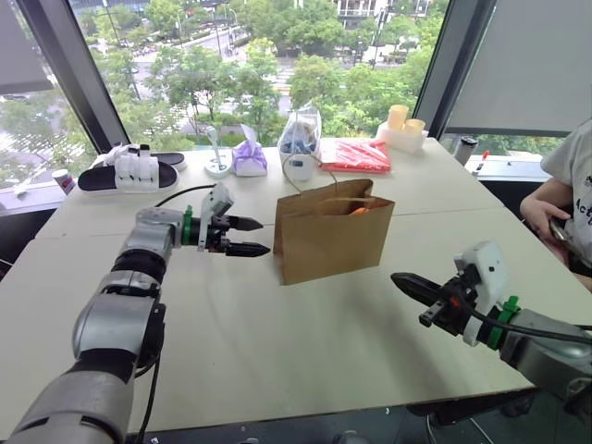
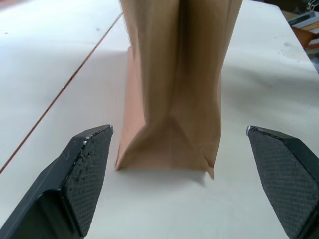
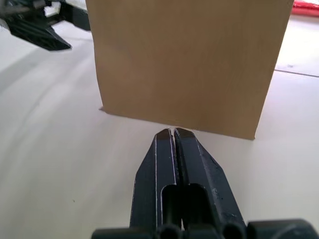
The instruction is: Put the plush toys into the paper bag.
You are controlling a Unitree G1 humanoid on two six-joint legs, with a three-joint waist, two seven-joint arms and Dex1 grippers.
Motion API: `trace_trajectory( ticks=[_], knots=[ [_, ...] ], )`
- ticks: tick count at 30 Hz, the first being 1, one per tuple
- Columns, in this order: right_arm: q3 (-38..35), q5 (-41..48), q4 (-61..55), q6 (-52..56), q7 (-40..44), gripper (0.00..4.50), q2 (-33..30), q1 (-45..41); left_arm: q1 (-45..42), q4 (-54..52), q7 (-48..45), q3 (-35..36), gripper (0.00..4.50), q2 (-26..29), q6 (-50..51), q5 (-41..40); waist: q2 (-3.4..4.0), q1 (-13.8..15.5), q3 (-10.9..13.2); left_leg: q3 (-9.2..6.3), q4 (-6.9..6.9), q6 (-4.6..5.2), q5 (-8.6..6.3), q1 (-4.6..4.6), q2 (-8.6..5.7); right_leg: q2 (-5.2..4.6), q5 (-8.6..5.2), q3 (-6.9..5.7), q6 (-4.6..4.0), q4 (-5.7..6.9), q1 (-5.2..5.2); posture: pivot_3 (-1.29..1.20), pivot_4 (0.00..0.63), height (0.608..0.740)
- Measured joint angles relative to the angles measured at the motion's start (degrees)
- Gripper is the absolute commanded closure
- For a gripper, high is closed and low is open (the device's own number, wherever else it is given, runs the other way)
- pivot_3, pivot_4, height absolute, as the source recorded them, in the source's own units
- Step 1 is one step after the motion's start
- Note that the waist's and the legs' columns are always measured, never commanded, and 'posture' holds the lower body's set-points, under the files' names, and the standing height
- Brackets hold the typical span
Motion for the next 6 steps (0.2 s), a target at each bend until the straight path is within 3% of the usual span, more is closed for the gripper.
trace_trajectory(
  ticks=[6],
  knots=[
    [1.7,-3.2,3.4,-1.1,5.2,4.5,-2.0,-1.4,19.9,-34.7,6.7,2.2,0.04,1.6,16.8,-7.6,0.01,0.0,0.0,-0.03,0.0,0.0,0.0,0.0,0.07,-0.01,0.0,0.03,-0.01,0.06,-0.04,0.0,0.15,0.74]
  ],
)
